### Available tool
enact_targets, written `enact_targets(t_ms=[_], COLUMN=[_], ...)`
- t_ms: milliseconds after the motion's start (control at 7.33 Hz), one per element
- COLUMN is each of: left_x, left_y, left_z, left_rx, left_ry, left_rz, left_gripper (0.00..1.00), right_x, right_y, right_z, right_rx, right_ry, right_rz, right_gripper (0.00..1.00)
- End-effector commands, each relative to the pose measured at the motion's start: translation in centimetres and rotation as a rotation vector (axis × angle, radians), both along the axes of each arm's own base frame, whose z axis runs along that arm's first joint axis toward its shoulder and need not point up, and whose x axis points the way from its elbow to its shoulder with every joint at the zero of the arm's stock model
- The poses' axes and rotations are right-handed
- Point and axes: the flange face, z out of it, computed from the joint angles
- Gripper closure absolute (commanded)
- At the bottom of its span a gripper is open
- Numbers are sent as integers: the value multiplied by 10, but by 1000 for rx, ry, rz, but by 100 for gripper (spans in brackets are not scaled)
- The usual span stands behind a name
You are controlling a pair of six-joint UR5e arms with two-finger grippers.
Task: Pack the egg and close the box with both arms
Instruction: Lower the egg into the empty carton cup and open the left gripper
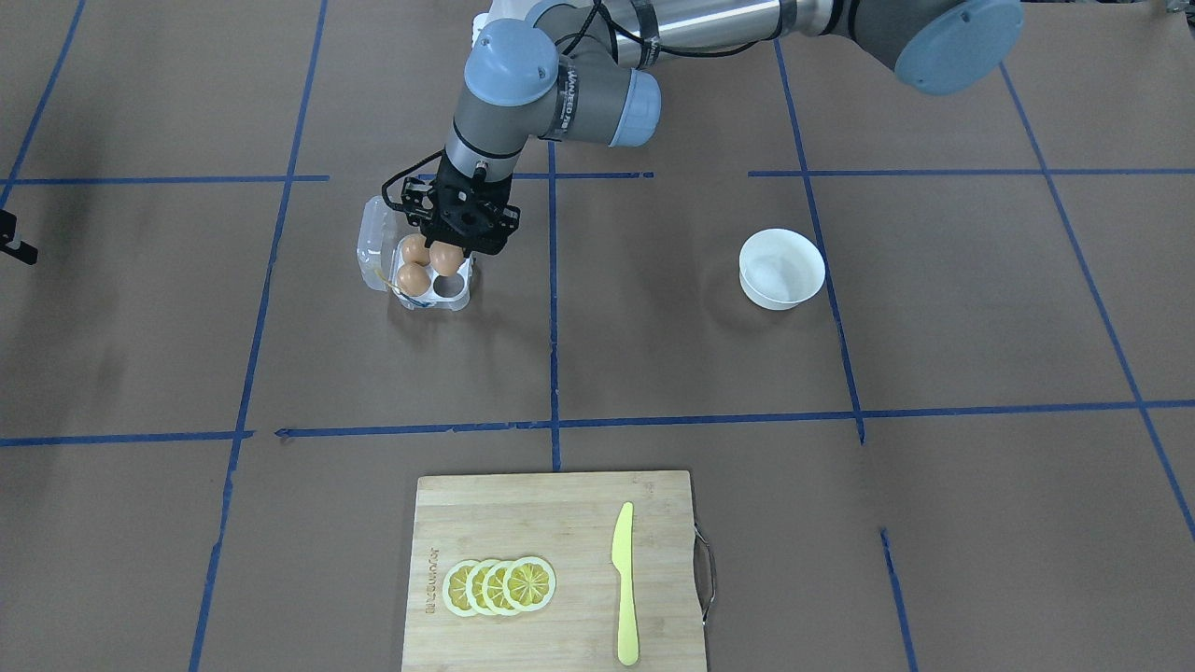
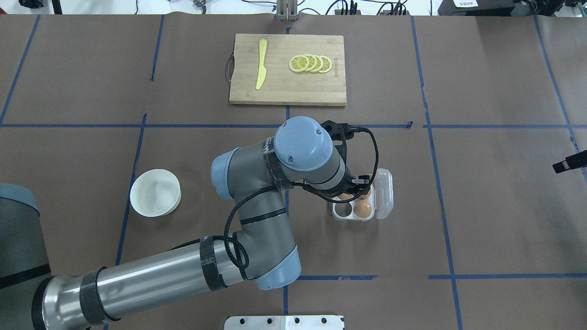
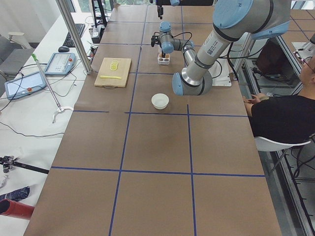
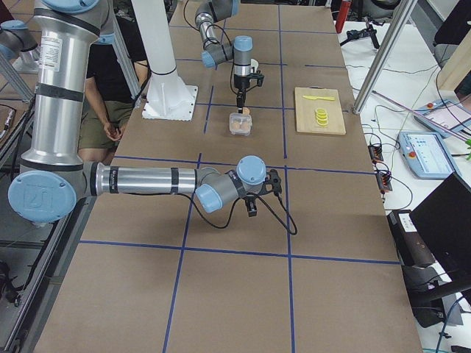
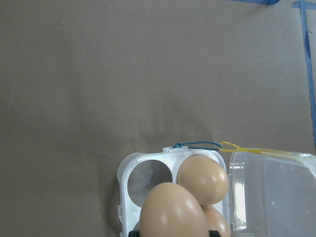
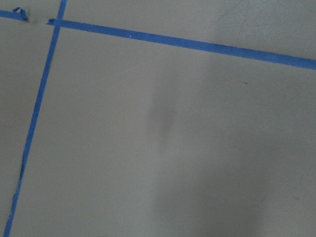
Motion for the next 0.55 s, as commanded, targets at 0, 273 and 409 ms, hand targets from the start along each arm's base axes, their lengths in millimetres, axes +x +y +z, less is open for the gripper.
enact_targets(t_ms=[0,273,409], left_x=[1,0,-4], left_y=[2,3,2], left_z=[0,-2,-1], left_rx=[10,14,13], left_ry=[8,14,11], left_rz=[-8,-8,-11], left_gripper=[9,9,9], right_x=[0,-1,-5], right_y=[0,0,0], right_z=[0,0,-2], right_rx=[0,-1,-6], right_ry=[0,0,-4], right_rz=[0,-1,-4], right_gripper=[0,0,0])
